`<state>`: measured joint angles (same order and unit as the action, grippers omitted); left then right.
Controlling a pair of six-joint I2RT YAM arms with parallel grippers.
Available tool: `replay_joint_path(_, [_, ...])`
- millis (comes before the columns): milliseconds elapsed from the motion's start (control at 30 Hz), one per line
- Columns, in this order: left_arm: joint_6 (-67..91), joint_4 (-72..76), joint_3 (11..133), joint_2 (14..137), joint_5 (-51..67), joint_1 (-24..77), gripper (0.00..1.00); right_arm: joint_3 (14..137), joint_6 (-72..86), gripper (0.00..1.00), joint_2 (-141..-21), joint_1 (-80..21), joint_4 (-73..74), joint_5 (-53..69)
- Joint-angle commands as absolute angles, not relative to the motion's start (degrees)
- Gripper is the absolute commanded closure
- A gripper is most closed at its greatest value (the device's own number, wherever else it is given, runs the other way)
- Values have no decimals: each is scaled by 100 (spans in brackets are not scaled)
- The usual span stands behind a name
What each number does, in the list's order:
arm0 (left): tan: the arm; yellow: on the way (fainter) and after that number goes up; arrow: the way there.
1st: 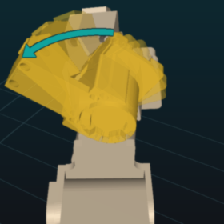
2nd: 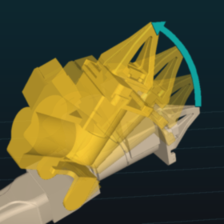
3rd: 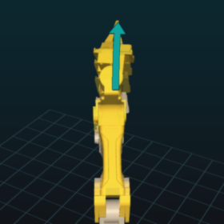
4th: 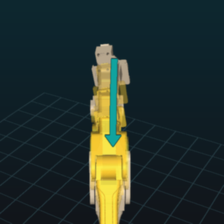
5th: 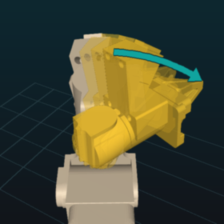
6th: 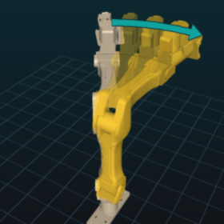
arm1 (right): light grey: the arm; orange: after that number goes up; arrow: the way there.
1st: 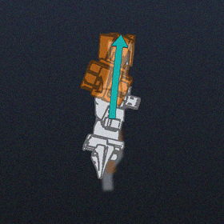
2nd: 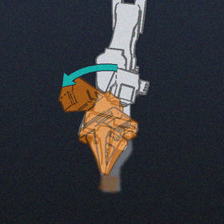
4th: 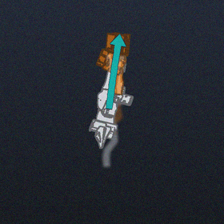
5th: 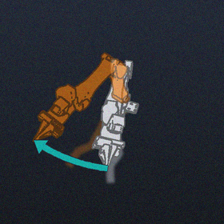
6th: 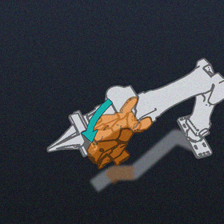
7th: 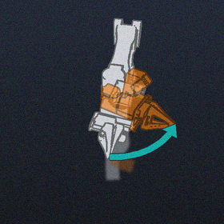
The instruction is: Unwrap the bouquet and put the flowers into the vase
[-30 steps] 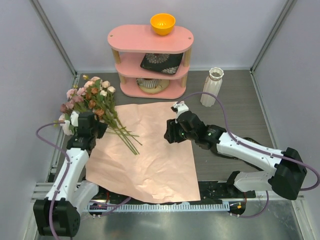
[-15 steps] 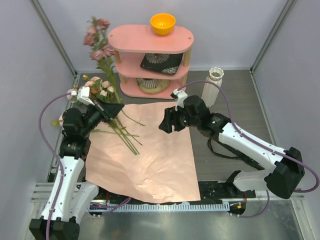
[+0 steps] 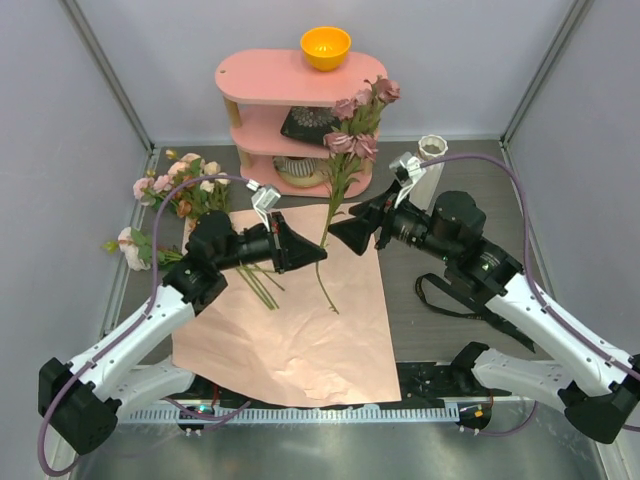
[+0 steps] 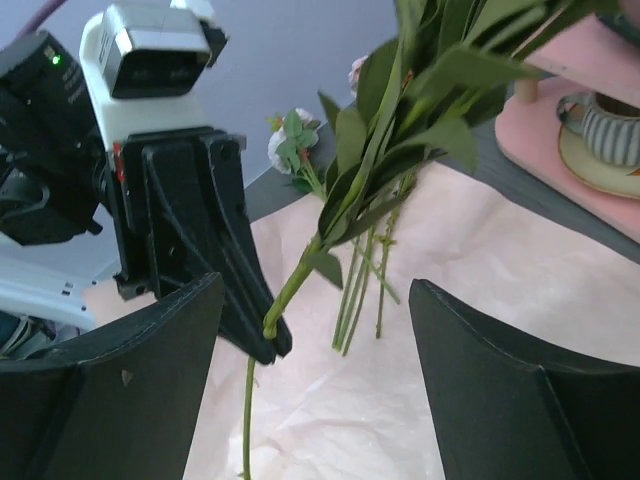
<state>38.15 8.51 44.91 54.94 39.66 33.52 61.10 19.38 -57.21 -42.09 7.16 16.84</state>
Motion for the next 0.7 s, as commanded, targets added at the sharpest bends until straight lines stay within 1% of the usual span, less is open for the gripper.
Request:
replay_joint_path(0, [3612, 1450, 4623, 5528, 3946, 3717, 100, 6003, 2030, 19, -5406, -4113, 115, 1449])
replay_joint_path(67, [3551, 1433, 4641, 5581, 3999, 3814, 100, 6020, 2091, 21, -5423, -4113, 44, 1521])
replay_joint_path(200, [3384, 1310, 4641, 5502, 3955, 3972, 100, 6100, 2258, 25, -5546, -4078, 263, 888])
replay_joint_path(267, [3288, 1108, 4684, 5476, 3955, 3981, 100, 6065, 2364, 31, -5555, -4034, 220, 896])
replay_joint_path(300, [3200, 1038, 4702, 5476, 3964, 3981, 100, 6047, 2451, 37, -5529, -4034, 159, 940])
replay_joint_path(400, [2989, 722, 4763, 5449, 3982, 3981, 100, 5985, 2487, 42, -5397, -4034, 35, 906])
replay_joint_path(467, [2910, 572, 4755, 5423, 3920, 3973, 100, 5881, 2496, 43, -5222, -4034, -307, 940])
replay_joint_path(500, [2848, 519, 4737, 5379, 3885, 3981, 100, 5836, 2531, 46, -5177, -4034, -403, 1010])
replay_joint_path(533, [2822, 458, 4737, 5362, 3876, 3973, 100, 5801, 2583, 54, -5142, -4025, -570, 1046])
replay_joint_path(567, [2813, 440, 4737, 5335, 3885, 3981, 100, 5783, 2627, 66, -5159, -4025, -623, 1063])
replay_joint_path(600, [2813, 431, 4729, 5291, 3920, 3981, 100, 5783, 2715, 83, -5211, -4025, -659, 1081])
replay_joint_path(667, [2821, 405, 4729, 5256, 3929, 3981, 100, 5835, 2874, 90, -5387, -4025, -835, 1274])
